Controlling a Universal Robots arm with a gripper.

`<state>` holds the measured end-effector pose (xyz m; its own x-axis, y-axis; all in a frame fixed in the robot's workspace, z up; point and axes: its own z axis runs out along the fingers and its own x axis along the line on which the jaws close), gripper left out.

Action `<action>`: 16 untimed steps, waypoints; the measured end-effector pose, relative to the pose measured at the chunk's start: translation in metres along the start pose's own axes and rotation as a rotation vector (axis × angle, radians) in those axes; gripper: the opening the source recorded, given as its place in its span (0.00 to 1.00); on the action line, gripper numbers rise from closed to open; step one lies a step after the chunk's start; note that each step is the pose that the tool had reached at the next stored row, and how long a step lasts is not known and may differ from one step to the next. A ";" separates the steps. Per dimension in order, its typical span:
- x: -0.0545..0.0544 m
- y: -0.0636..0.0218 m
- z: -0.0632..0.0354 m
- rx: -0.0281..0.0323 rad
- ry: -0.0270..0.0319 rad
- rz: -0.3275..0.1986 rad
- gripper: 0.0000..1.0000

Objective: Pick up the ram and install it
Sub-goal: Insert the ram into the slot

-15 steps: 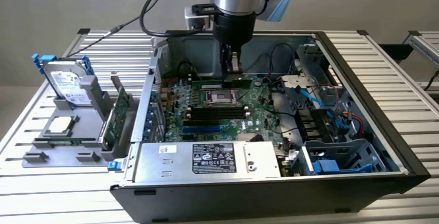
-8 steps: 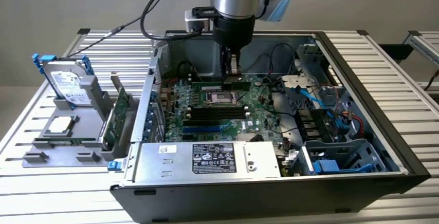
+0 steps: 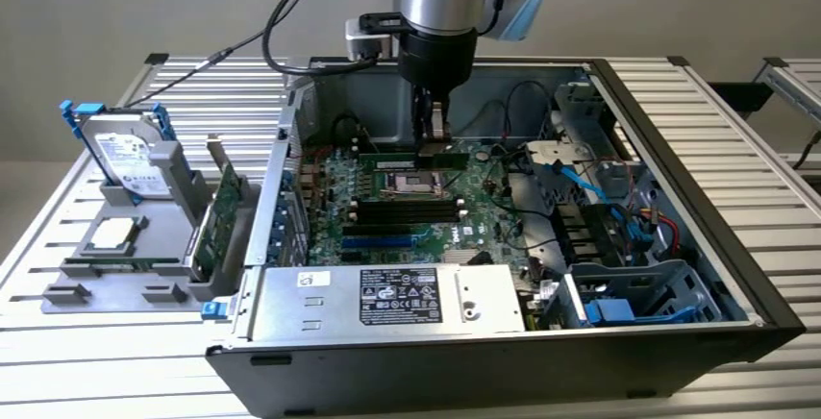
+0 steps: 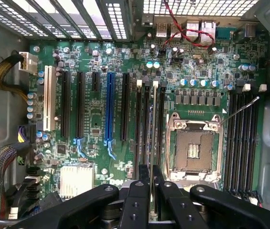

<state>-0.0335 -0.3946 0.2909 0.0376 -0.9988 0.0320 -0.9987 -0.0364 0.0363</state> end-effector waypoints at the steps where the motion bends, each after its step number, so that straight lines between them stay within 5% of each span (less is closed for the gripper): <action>1: 0.000 0.0000 0.0000 0.0000 0.0000 0.000 0.15; 8: 0.000 0.0000 0.0002 0.0000 -0.0002 0.000 0.15; 16: -0.001 0.0100 0.0145 0.0016 -0.0002 0.000 0.15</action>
<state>-0.0440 -0.3949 0.2767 0.0376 -0.9988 0.0317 -0.9987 -0.0365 0.0347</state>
